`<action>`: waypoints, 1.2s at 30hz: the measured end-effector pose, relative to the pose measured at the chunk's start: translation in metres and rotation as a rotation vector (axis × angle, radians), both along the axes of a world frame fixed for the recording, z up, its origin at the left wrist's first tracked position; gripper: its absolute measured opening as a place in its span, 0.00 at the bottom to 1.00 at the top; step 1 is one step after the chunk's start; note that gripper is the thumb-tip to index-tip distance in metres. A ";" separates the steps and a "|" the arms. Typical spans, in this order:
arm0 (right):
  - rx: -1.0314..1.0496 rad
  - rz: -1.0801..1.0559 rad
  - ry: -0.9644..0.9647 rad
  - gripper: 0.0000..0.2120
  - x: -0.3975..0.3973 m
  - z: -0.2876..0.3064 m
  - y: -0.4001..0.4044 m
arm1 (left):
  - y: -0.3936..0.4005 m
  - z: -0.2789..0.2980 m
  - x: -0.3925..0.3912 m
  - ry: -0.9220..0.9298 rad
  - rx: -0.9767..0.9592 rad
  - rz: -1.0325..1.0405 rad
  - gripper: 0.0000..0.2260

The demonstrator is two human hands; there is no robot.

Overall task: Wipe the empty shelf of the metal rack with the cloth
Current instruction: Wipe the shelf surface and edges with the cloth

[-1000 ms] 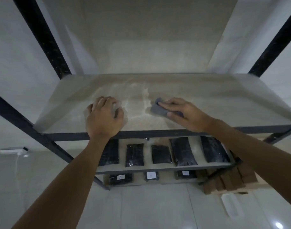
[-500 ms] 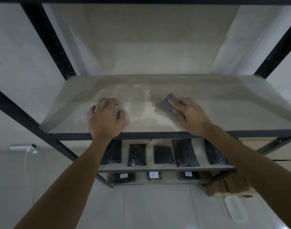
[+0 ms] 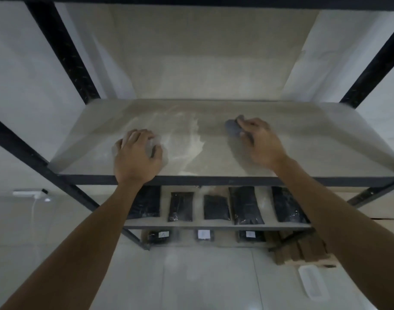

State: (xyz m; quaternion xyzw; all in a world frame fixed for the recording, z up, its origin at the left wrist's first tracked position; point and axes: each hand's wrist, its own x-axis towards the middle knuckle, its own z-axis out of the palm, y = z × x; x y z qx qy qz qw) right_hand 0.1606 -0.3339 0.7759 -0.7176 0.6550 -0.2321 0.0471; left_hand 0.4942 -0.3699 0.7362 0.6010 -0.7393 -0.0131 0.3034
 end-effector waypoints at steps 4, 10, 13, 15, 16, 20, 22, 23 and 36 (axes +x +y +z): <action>-0.024 0.008 0.051 0.21 0.029 -0.021 0.018 | 0.001 0.001 0.002 -0.001 -0.004 0.003 0.14; -0.005 0.320 -0.082 0.20 0.124 -0.019 0.088 | 0.007 0.011 0.000 0.022 0.021 -0.005 0.14; 0.017 0.391 -0.147 0.20 0.159 -0.015 0.106 | 0.010 0.020 0.006 0.049 0.029 -0.011 0.16; 0.002 0.362 -0.182 0.20 0.156 -0.006 0.100 | 0.010 0.028 0.020 0.097 0.000 -0.005 0.14; -0.002 0.346 -0.190 0.21 0.148 -0.001 0.094 | 0.008 0.031 0.030 0.110 -0.021 0.008 0.14; -0.081 0.215 -0.189 0.19 0.089 0.019 0.050 | -0.004 0.035 0.085 0.121 -0.027 0.131 0.16; -0.113 0.127 -0.185 0.19 0.054 0.025 0.011 | -0.010 0.029 0.107 0.121 -0.006 0.176 0.16; -0.091 0.099 -0.187 0.19 0.038 0.027 -0.010 | -0.013 0.025 0.114 0.121 0.004 0.182 0.16; 0.061 -0.091 0.030 0.20 0.037 -0.006 -0.138 | -0.025 -0.001 0.122 0.037 -0.025 0.168 0.14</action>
